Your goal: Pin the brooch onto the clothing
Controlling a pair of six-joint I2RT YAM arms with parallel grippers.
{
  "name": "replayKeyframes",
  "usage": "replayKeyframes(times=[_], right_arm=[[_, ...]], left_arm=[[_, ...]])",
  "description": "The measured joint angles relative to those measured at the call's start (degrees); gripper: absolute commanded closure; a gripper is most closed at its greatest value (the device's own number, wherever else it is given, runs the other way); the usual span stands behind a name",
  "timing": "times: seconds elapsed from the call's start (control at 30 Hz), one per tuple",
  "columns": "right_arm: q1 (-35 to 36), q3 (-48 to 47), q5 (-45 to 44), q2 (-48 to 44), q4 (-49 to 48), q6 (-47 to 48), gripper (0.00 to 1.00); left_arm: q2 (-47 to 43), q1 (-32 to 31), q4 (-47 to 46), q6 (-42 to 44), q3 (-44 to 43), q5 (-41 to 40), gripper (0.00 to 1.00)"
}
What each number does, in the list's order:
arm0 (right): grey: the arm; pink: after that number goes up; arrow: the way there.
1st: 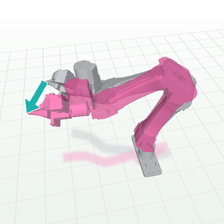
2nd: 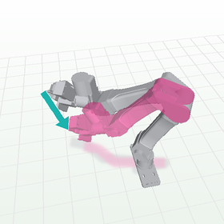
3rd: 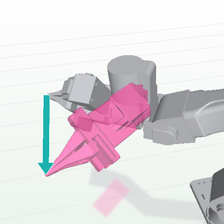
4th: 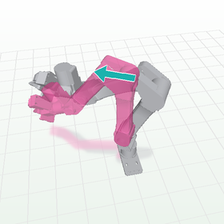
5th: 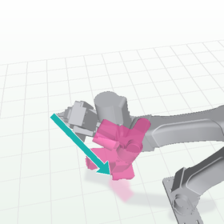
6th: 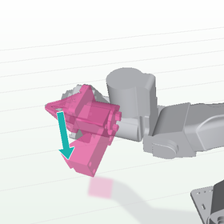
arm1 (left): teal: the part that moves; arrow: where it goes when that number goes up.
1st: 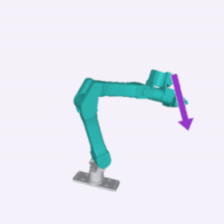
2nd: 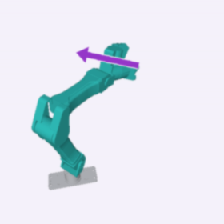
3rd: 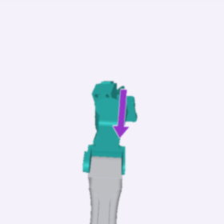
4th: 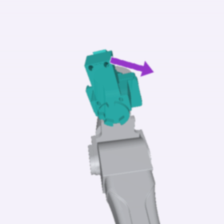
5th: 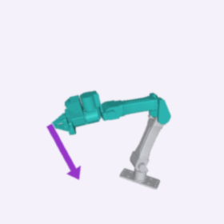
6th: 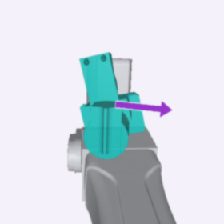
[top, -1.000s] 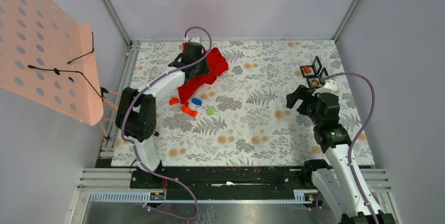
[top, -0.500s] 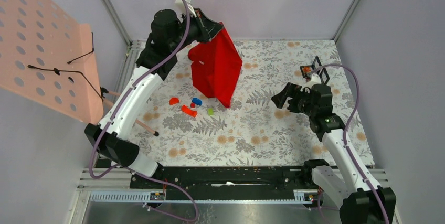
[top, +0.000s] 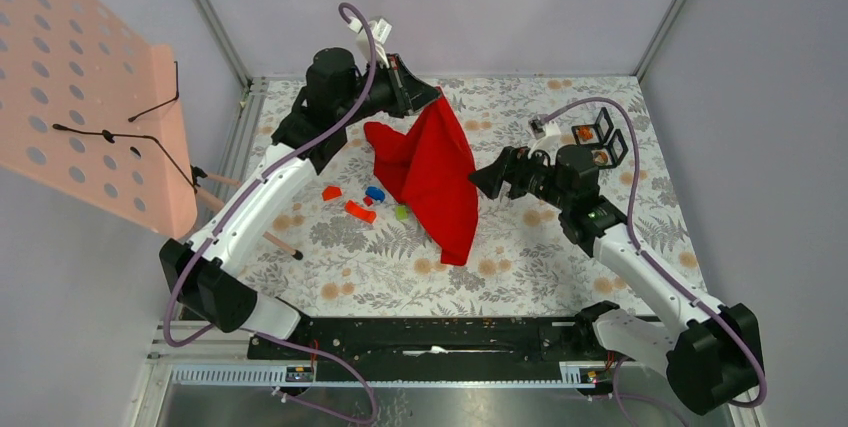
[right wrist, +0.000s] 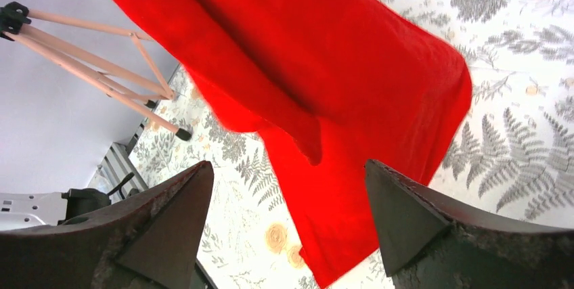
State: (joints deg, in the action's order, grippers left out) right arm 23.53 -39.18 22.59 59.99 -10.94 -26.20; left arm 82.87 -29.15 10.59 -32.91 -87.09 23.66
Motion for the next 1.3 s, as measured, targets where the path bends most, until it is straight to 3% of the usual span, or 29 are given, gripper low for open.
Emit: replayKeyframes(times=[0.3, 0.6, 0.63, 0.7, 0.77, 0.8, 0.93, 1.07, 1.3], right_arm=[[0.15, -2.29, 3.10, 2.36, -3.61, 2.56, 0.18], [1.75, -4.50, 4.09, 6.93, -3.50, 6.45, 0.33], [2.27, -5.11, 4.11, 7.67, -3.54, 6.91, 0.37], [3.08, -6.01, 4.11, 8.83, -3.61, 7.37, 0.57], [3.76, -7.04, 4.07, 10.23, -3.69, 7.89, 0.92], [4.00, -7.78, 3.98, 11.06, -3.54, 8.09, 1.00], [4.39, -12.15, -1.18, 12.50, 0.39, 9.49, 1.00], [4.50, -20.72, -14.75, 11.63, 8.04, 15.56, 1.00], [4.70, -50.71, -37.68, 13.97, 18.49, 31.08, 1.00]], left_arm=[[-2.45, 0.00, -0.44, -0.44, 1.31, 0.39, 1.00], [-3.08, 0.00, -1.20, -0.44, 1.31, 0.59, 1.00], [-3.08, 0.00, -1.20, -0.44, 1.31, 0.59, 1.00], [-3.08, 0.00, -1.18, -0.44, 1.31, 0.59, 1.00], [-3.08, 0.00, -1.16, -0.42, 1.31, 0.59, 1.00], [-3.10, 0.00, -1.14, -0.39, 1.31, 0.57, 1.00], [-3.10, 0.00, 0.87, 1.86, 0.76, -0.57, 1.00], [-2.49, 0.15, 7.23, 6.93, -4.17, -6.56, 1.00], [1.79, 2.56, 12.85, 14.71, -19.61, -12.48, 1.00]])
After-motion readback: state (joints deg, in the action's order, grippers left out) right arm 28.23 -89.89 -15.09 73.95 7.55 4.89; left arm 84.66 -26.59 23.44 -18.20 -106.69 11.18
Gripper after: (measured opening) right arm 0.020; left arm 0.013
